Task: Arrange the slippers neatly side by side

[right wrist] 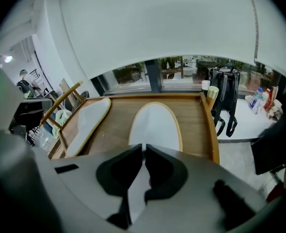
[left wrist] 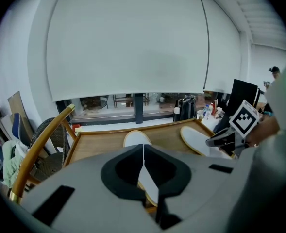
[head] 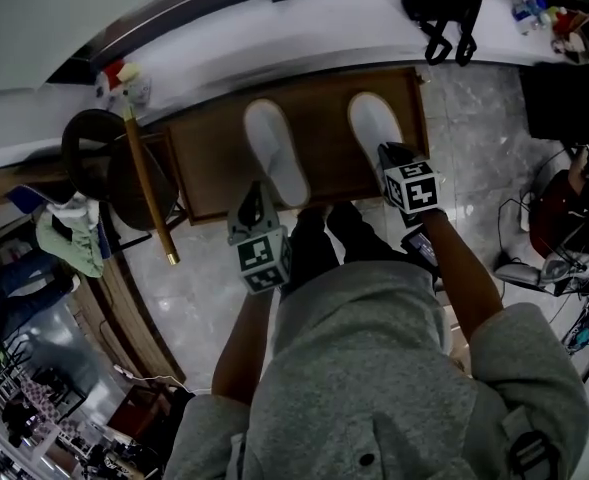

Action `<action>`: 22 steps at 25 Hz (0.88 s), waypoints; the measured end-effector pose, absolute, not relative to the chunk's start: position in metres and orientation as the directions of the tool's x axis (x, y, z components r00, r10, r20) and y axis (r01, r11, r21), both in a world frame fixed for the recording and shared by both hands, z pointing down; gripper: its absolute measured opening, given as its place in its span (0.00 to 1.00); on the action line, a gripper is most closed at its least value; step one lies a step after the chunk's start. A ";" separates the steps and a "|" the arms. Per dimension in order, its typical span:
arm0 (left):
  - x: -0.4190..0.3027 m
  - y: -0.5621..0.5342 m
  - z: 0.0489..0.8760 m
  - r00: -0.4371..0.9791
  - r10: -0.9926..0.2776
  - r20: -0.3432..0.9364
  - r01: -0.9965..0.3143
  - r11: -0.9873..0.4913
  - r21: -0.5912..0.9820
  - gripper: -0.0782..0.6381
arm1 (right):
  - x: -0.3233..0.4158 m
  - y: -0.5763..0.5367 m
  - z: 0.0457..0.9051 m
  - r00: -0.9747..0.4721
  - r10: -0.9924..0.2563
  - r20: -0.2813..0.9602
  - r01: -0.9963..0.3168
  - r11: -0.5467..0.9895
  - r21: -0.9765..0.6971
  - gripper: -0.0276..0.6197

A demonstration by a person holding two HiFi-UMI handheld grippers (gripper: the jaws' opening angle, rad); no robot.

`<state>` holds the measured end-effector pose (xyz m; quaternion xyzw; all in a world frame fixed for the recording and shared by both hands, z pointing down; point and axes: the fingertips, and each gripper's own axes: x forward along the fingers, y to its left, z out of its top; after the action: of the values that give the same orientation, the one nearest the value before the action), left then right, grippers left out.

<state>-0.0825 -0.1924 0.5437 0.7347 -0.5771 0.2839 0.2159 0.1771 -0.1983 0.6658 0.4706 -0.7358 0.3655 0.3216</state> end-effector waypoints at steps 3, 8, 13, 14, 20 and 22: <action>-0.085 -0.195 0.540 0.175 -0.734 0.656 -0.972 -0.235 -0.003 0.14 | 0.171 -0.202 0.656 -0.359 -0.468 0.808 -0.924 0.301 -0.237 0.10; -0.085 -0.199 0.535 0.177 -0.745 0.643 -0.973 -0.232 -0.001 0.14 | 0.162 -0.213 0.636 -0.372 -0.497 0.784 -0.921 0.301 -0.246 0.10; -0.087 -0.196 0.531 0.172 -0.755 0.633 -0.976 -0.218 0.005 0.14 | 0.152 -0.217 0.622 -0.385 -0.508 0.770 -0.917 0.306 -0.257 0.10; -0.088 -0.196 0.530 0.170 -0.757 0.631 -0.977 -0.215 0.005 0.14 | 0.151 -0.217 0.620 -0.386 -0.510 0.768 -0.917 0.305 -0.258 0.10; -0.097 -0.190 0.526 0.155 -0.764 0.627 -0.980 -0.201 -0.002 0.14 | 0.139 -0.219 0.615 -0.387 -0.512 0.767 -0.921 0.256 -0.293 0.10; -0.101 -0.187 0.525 0.149 -0.766 0.625 -0.980 -0.198 -0.009 0.14 | 0.132 -0.219 0.615 -0.390 -0.506 0.770 -0.921 0.227 -0.317 0.10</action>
<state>-0.1011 -0.1872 0.5253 0.7292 -0.5988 0.2590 0.2065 0.1315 -0.2194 0.6152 0.4841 -0.7365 0.3903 0.2661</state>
